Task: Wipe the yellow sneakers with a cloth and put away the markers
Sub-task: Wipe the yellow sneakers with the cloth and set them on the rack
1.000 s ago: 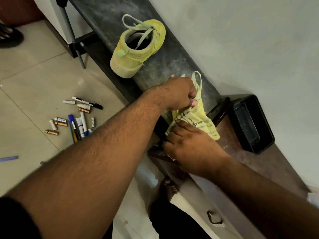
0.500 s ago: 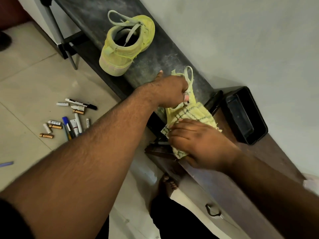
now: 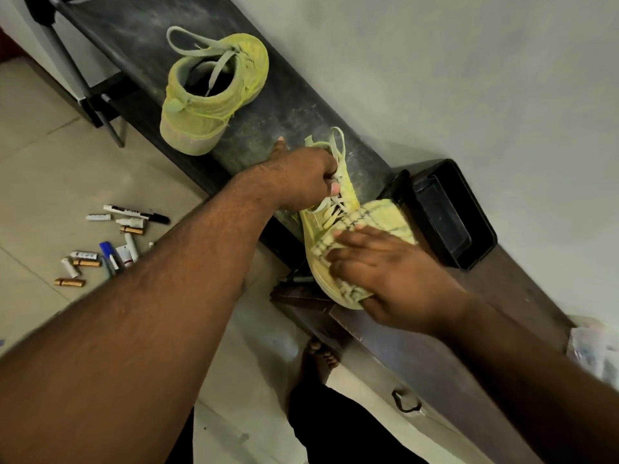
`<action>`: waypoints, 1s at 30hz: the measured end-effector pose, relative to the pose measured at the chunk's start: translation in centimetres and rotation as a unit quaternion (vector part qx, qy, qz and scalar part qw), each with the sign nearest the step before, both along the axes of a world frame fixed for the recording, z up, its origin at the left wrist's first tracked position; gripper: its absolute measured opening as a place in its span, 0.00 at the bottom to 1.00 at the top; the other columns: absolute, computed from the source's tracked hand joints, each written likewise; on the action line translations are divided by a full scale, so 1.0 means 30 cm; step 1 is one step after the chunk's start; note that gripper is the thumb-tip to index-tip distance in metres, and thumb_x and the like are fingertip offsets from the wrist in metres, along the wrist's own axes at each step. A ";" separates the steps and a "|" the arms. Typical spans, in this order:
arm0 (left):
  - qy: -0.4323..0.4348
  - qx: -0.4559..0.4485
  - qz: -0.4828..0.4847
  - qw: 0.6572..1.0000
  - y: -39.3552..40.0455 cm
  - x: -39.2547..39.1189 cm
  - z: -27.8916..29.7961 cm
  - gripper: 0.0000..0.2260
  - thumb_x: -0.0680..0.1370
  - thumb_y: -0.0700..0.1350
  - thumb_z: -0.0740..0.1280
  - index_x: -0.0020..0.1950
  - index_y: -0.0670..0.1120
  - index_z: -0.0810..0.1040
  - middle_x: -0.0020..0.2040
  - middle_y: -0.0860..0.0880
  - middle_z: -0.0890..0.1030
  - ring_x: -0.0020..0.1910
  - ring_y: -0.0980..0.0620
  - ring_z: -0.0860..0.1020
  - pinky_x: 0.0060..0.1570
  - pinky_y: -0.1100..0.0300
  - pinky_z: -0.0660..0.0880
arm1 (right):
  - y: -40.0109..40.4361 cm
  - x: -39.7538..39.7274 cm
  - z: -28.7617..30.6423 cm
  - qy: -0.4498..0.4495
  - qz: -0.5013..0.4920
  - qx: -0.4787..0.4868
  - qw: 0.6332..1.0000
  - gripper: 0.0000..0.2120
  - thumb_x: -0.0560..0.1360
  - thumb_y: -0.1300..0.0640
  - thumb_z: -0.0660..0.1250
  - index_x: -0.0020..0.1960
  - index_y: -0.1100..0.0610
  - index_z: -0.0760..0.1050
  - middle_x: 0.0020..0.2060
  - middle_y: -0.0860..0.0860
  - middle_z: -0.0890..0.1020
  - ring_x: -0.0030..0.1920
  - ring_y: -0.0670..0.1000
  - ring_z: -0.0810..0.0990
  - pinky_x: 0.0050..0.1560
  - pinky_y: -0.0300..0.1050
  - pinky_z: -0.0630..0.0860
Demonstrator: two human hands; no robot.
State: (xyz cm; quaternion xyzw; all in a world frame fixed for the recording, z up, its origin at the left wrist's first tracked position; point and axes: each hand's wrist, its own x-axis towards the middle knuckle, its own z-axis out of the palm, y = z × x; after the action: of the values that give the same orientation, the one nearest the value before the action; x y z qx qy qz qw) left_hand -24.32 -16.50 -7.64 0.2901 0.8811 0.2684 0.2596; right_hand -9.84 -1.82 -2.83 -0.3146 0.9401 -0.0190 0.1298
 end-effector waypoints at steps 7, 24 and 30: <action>-0.011 0.011 -0.004 1.000 -0.005 -0.011 -0.008 0.13 0.80 0.51 0.62 0.36 0.52 0.67 0.38 0.59 0.69 0.60 0.47 0.74 0.74 0.39 0.41 | 0.079 0.143 0.073 -0.083 -0.050 -0.099 0.990 0.15 0.68 0.63 0.64 0.54 0.55 0.77 0.53 0.52 0.83 0.59 0.50 0.79 0.61 0.54 0.75; -0.076 0.056 0.050 0.994 -0.003 -0.001 0.010 0.08 0.78 0.50 0.67 0.45 0.47 0.80 0.42 0.55 0.79 0.54 0.50 0.78 0.70 0.42 0.64 | -0.145 0.210 0.050 0.084 -0.544 -0.327 0.768 0.11 0.73 0.62 0.63 0.48 0.51 0.81 0.40 0.45 0.84 0.39 0.44 0.82 0.37 0.43 0.81; -0.224 0.181 0.150 0.946 0.003 0.019 0.028 0.10 0.76 0.52 0.69 0.46 0.47 0.84 0.44 0.52 0.85 0.46 0.55 0.83 0.51 0.58 0.77 | -0.128 0.141 -0.044 0.064 -0.619 -0.358 0.696 0.18 0.73 0.63 0.65 0.57 0.43 0.77 0.48 0.36 0.81 0.47 0.41 0.80 0.45 0.42 0.80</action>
State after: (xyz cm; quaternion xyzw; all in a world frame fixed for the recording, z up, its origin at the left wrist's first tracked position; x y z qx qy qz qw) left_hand -23.76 -16.42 -6.81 0.1295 0.7699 0.5175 0.3503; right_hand -5.61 -5.65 -4.15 0.3149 0.8508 -0.4099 -0.0945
